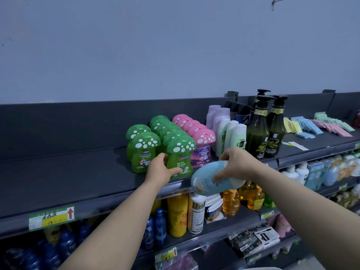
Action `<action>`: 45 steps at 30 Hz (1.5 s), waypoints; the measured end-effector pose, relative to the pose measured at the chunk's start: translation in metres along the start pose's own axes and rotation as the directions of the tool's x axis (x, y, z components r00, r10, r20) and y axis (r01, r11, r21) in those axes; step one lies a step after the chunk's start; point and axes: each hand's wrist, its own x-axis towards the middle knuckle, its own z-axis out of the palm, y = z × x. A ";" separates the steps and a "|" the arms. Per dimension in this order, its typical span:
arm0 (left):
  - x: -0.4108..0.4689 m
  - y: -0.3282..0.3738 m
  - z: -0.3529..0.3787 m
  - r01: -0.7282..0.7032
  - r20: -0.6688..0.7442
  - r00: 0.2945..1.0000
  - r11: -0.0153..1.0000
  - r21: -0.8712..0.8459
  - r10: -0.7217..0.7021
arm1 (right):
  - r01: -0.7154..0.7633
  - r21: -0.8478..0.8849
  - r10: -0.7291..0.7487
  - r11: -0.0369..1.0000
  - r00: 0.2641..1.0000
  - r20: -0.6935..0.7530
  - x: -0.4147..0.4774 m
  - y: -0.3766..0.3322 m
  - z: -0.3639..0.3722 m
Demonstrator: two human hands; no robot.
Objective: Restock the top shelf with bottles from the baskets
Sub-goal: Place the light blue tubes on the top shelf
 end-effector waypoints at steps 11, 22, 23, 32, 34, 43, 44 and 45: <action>-0.014 -0.011 -0.052 -0.139 -0.260 0.944 0.960 0.245 0.203 | 0.035 0.216 -0.032 0.976 0.999 -0.020 -0.004 0.000 0.012; 0.049 -0.010 -0.113 -0.039 -0.008 0.999 0.977 0.211 0.042 | 0.158 0.245 -0.124 0.957 0.981 -0.146 0.009 -0.065 -0.039; 0.050 -0.010 -0.114 -0.047 0.000 0.999 0.981 0.189 0.048 | 0.175 0.260 -0.128 0.950 0.974 -0.185 0.012 -0.072 -0.044; 0.030 -0.004 -0.127 -0.151 0.166 0.977 0.983 0.102 0.133 | 0.262 0.370 -0.075 0.892 0.890 -0.449 0.057 -0.117 -0.050; 0.029 -0.005 -0.130 -0.165 0.213 0.966 0.983 0.085 0.144 | 0.272 0.378 -0.068 0.885 0.878 -0.473 0.066 -0.126 -0.047; 0.042 -0.002 -0.147 -0.090 0.274 0.959 0.994 0.068 0.068 | 0.277 0.416 -0.044 0.866 0.871 -0.489 0.102 -0.152 -0.033; 0.050 -0.004 -0.150 -0.072 0.202 0.978 0.996 0.046 0.061 | 0.275 0.417 -0.039 0.866 0.869 -0.493 0.106 -0.153 -0.031; 0.061 -0.007 -0.152 -0.070 0.105 0.992 0.996 0.058 0.063 | 0.274 0.412 -0.036 0.869 0.865 -0.501 0.111 -0.153 -0.029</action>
